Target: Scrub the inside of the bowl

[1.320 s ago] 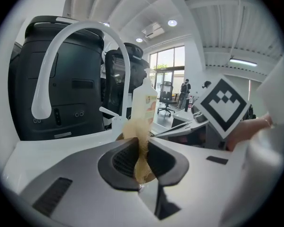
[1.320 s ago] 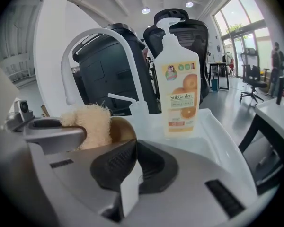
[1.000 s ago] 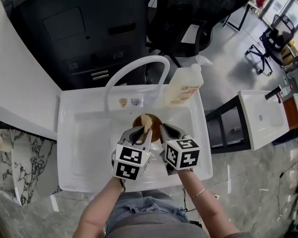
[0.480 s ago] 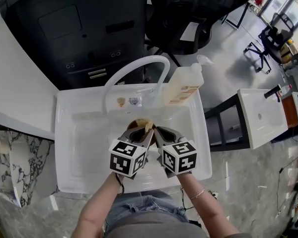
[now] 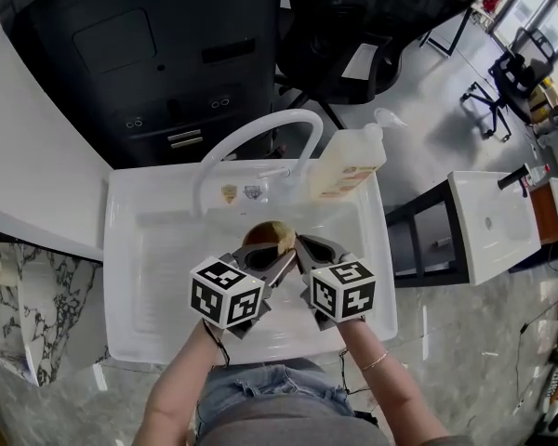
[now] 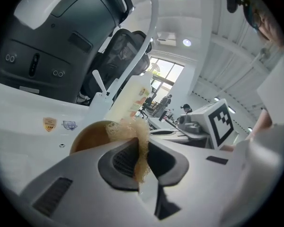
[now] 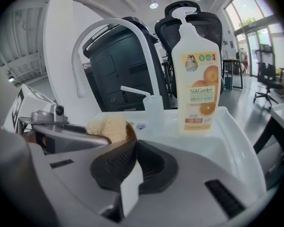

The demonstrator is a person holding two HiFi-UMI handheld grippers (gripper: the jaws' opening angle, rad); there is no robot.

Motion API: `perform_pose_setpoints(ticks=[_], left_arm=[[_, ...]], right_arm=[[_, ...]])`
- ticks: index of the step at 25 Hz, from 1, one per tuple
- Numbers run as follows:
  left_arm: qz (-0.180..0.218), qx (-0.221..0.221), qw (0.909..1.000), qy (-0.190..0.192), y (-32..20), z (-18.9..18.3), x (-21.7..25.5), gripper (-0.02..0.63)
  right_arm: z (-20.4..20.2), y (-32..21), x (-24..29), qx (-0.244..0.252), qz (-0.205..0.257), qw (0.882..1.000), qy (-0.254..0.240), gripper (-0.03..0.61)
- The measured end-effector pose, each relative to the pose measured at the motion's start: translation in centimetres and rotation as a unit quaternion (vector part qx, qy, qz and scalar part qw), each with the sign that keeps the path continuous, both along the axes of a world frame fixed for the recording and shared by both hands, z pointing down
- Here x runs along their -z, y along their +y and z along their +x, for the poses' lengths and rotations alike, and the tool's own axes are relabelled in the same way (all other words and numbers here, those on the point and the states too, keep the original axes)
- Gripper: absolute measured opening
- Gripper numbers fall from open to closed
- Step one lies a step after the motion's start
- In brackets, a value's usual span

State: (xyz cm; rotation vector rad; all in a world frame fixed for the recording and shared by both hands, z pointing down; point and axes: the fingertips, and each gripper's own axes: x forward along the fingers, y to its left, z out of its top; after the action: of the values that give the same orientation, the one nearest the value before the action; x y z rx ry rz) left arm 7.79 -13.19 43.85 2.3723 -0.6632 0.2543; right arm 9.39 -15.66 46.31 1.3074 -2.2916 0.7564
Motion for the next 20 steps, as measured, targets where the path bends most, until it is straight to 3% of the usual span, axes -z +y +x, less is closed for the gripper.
perform_pose_setpoints(ticks=[9,15,20], left_arm=[[0.009,-0.042,0.9991,-0.008,1.5,0.0,0.6,0.046],[0.024,-0.042,0.9987,-0.017,2.4,-2.4,2.2,0.046],[0.030,-0.069,0.9963,-0.041,2.8,-3.4,2.8,0.046]], right_arm=[[0.2,-0.6,0.1,-0.002,-0.003,1.000,-0.001,0.018],[0.5,-1.1,0.3,-0.013,0.002,1.000,0.001,0.018],[0.4,-1.4,0.8,-0.009,0.015,1.000,0.009,0.018]])
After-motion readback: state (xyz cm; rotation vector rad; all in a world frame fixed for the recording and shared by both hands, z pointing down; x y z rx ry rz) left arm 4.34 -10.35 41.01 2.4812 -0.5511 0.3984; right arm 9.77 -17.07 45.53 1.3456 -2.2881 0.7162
